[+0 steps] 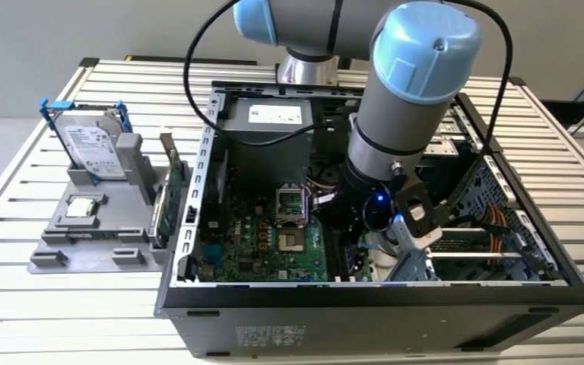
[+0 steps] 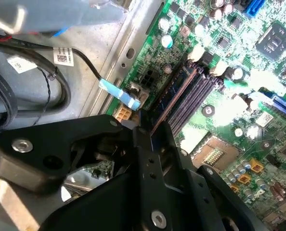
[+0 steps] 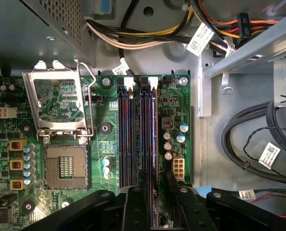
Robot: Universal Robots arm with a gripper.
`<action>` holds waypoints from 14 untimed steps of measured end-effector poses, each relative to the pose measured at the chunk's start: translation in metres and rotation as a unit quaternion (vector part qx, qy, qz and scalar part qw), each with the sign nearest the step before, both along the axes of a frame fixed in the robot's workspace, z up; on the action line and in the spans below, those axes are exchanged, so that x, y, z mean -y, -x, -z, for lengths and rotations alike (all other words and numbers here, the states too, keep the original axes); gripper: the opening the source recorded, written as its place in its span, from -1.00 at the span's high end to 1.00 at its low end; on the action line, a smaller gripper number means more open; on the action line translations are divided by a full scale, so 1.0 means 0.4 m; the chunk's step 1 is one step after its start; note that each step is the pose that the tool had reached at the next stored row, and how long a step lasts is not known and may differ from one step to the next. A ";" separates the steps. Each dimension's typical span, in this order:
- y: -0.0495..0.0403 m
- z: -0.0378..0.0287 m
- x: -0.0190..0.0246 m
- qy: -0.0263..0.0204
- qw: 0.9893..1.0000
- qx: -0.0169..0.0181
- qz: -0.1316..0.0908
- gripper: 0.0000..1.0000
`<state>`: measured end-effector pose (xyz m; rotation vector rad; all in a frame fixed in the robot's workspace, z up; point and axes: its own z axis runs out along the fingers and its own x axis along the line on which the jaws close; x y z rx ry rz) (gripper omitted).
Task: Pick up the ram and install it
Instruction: 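Insert the ram into the slot, then press down the ram until it locks into place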
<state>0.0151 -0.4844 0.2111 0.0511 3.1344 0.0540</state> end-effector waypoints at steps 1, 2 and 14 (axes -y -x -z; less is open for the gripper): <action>0.000 -0.005 0.000 0.000 1.000 0.000 0.000 -1.00; 0.000 -0.014 0.000 0.000 1.000 0.000 0.000 -1.00; 0.000 -0.113 0.000 0.000 1.000 0.000 0.000 -1.00</action>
